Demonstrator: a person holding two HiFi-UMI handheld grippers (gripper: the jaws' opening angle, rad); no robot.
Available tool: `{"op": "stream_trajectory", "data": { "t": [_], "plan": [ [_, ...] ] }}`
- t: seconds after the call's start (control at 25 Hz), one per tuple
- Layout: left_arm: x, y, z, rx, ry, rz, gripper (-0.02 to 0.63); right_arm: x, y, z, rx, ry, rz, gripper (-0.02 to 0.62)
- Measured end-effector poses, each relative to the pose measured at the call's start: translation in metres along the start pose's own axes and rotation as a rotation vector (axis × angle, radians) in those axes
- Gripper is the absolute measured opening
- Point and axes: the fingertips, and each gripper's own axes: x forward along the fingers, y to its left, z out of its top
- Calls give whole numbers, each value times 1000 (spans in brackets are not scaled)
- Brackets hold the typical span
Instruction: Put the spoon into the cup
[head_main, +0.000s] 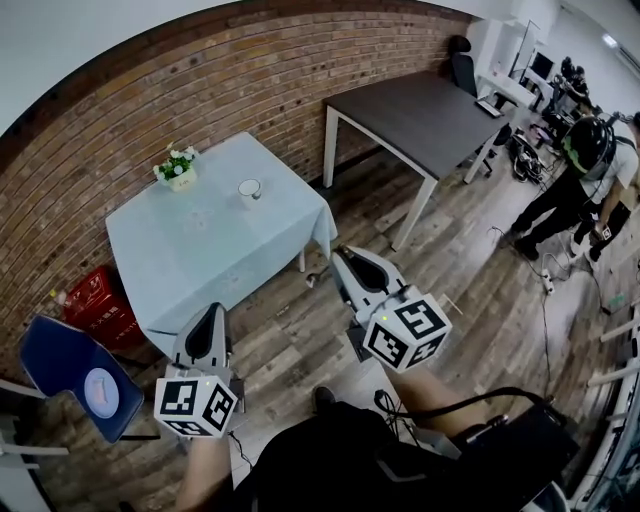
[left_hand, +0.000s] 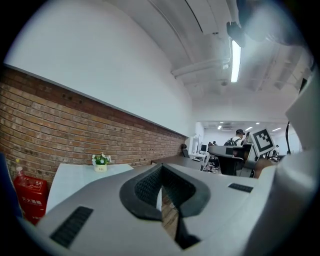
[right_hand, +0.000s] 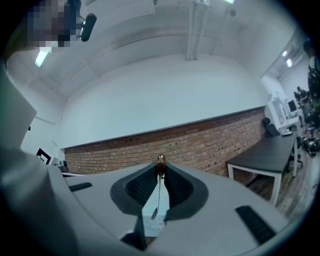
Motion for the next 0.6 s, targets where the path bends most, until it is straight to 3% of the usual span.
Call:
{"op": "stream_trajectory", "data": {
  "t": [0.28, 0.6],
  "plan": [
    [37, -10, -2, 11, 19, 25, 11, 17, -35, 3, 12, -10, 23, 52],
    [59, 7, -1, 6, 27, 54, 10, 45, -53, 6, 32, -8, 25, 52]
  ]
}}
